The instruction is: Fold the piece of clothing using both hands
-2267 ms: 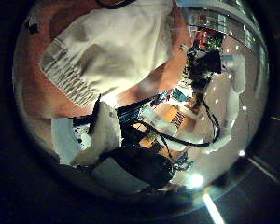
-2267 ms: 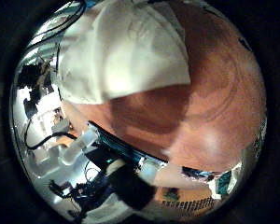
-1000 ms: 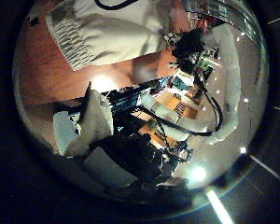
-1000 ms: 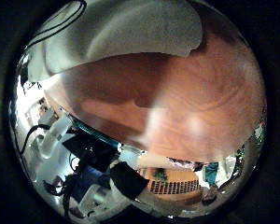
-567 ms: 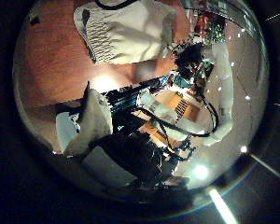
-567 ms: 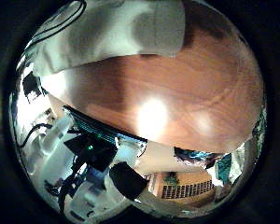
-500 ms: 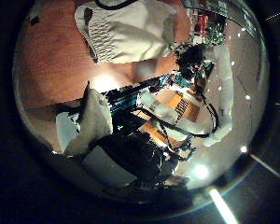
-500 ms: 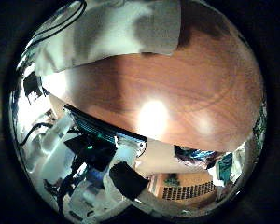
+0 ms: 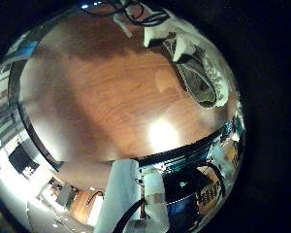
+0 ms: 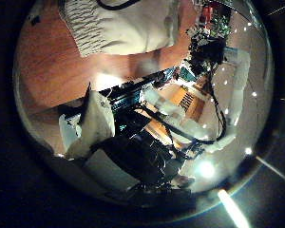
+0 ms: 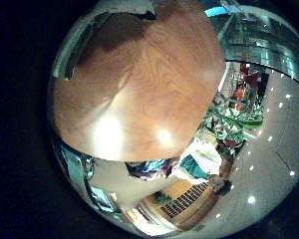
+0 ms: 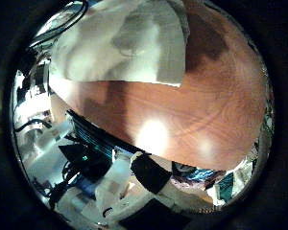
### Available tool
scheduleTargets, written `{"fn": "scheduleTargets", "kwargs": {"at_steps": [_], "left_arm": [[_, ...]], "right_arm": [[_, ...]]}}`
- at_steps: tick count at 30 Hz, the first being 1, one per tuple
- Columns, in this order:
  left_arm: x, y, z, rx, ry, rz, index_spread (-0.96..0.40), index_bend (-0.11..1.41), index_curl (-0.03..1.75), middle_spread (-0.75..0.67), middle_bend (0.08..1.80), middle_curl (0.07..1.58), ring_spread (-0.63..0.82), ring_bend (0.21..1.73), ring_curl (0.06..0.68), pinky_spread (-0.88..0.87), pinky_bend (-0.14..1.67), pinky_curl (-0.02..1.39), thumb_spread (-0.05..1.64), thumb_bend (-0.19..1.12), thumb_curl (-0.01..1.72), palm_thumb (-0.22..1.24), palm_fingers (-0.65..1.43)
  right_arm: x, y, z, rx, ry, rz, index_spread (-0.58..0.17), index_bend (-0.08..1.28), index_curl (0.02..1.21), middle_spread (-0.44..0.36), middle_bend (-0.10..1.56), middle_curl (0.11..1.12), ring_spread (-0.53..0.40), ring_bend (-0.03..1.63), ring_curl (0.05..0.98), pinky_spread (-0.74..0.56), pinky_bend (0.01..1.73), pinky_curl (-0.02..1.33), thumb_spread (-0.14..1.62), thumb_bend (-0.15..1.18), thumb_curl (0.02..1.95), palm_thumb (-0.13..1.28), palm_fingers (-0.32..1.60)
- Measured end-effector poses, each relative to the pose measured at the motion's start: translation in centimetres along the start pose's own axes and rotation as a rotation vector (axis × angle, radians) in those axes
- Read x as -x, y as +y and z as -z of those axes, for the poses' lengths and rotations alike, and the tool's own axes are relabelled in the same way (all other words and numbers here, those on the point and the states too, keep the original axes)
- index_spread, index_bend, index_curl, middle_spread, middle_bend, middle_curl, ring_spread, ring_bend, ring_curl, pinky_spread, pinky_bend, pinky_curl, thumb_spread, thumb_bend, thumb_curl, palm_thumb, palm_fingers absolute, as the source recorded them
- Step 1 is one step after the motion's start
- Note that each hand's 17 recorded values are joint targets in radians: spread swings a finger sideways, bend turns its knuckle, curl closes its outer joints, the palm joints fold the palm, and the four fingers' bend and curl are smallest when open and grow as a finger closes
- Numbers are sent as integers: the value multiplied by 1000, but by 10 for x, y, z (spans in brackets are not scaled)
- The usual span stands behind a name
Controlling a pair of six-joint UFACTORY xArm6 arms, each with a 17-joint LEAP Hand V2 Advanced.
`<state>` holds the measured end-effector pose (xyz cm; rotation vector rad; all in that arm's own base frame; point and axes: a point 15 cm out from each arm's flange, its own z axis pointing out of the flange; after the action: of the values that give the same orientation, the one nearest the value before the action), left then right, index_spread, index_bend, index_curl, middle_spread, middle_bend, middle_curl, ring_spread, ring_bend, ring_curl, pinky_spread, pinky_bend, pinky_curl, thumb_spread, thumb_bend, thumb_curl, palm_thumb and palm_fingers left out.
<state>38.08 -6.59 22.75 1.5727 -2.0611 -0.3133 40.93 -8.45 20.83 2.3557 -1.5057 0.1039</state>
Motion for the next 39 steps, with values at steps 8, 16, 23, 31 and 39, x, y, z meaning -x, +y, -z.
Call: {"fn": "scheduleTargets", "kwargs": {"at_steps": [8,16,23,31,39], "left_arm": [[-2,-1,-5,15,1,-5,27,181,374,306,176,292,412,637,228,434,359,360,1422,-5,451,545,89],[-2,5,-9,20,8,-12,27,183,376,307,176,291,422,629,225,434,357,354,1420,-4,453,544,85],[0,5,-5,10,8,-10,27,182,377,307,176,289,426,626,225,434,358,351,1420,-4,455,544,86],[-8,4,-6,10,16,-23,27,184,377,306,176,290,427,622,224,434,357,347,1419,-4,455,543,90],[-25,-1,-11,16,30,-52,27,182,377,306,176,289,428,618,224,434,355,344,1423,-3,459,548,93]], "right_arm": [[5,-40,-18,39,-11,37,-386,147,229,-71,189,342,55,481,275,390,628,330,1068,-10,321,508,34],[15,-55,-46,119,-27,66,-384,145,233,-66,199,341,65,484,272,385,641,324,1053,-24,337,539,26],[21,-56,-52,137,-24,75,-365,142,238,-38,243,354,70,544,277,389,623,305,1042,-28,338,528,139],[17,-53,-55,143,-24,71,-334,167,249,-126,391,397,-136,779,315,164,652,278,1021,-1,382,627,566],[12,-49,-60,153,-11,73,-421,345,343,-237,656,536,-284,1009,430,-381,969,375,966,-3,453,820,1274]]}}
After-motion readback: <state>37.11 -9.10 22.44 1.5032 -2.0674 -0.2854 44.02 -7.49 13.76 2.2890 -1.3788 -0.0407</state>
